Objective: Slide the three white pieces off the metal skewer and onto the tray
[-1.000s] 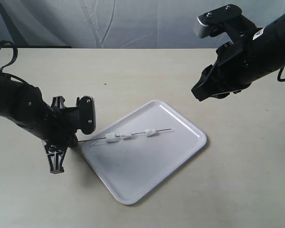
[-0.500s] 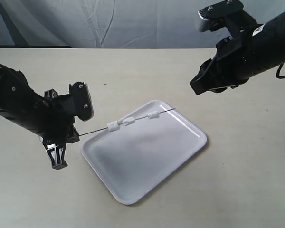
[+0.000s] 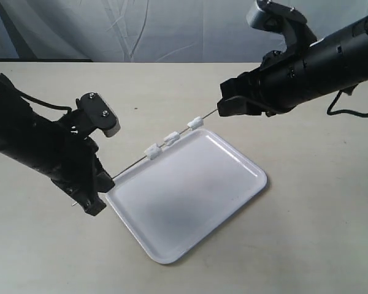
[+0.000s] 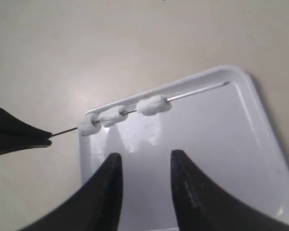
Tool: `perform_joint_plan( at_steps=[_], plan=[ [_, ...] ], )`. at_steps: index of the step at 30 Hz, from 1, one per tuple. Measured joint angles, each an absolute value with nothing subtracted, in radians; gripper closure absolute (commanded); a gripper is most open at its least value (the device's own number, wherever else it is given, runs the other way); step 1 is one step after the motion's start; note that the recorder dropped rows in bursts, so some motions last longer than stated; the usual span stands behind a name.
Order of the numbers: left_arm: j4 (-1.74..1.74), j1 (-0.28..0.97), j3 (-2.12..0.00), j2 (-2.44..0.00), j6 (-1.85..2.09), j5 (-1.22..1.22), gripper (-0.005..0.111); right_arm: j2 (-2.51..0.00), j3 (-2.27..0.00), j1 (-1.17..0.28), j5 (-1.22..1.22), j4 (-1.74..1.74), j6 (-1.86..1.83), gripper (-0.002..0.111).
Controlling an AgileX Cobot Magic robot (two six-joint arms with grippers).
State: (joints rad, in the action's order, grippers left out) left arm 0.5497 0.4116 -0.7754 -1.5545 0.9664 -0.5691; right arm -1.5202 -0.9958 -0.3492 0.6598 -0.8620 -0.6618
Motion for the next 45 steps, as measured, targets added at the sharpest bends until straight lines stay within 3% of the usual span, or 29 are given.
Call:
perform_joint_plan(
  at_steps=[7,19,28,38,45],
  plan=[
    [0.521,0.412,-0.757,-1.535,0.791,-0.583,0.107,-1.570,-0.949,-0.350,0.662,-1.015,-0.659,0.059],
    [0.584,0.412,-0.692,-1.454,0.717,-0.621,0.107,-1.647,-0.941,-0.352,0.694,-1.352,-0.754,0.061],
    [0.640,0.412,-0.632,-1.400,0.714,-0.667,0.107,-1.751,-0.941,-0.446,0.671,-1.486,-0.850,0.061],
    [0.696,0.412,-0.564,-1.311,0.714,-0.664,0.107,-1.781,-0.941,-0.458,0.649,-1.614,-0.918,0.061],
    [0.710,0.476,-0.560,-1.307,0.714,-0.646,0.107,-1.800,-0.941,-0.464,0.677,-1.665,-0.952,0.061]
  ],
)
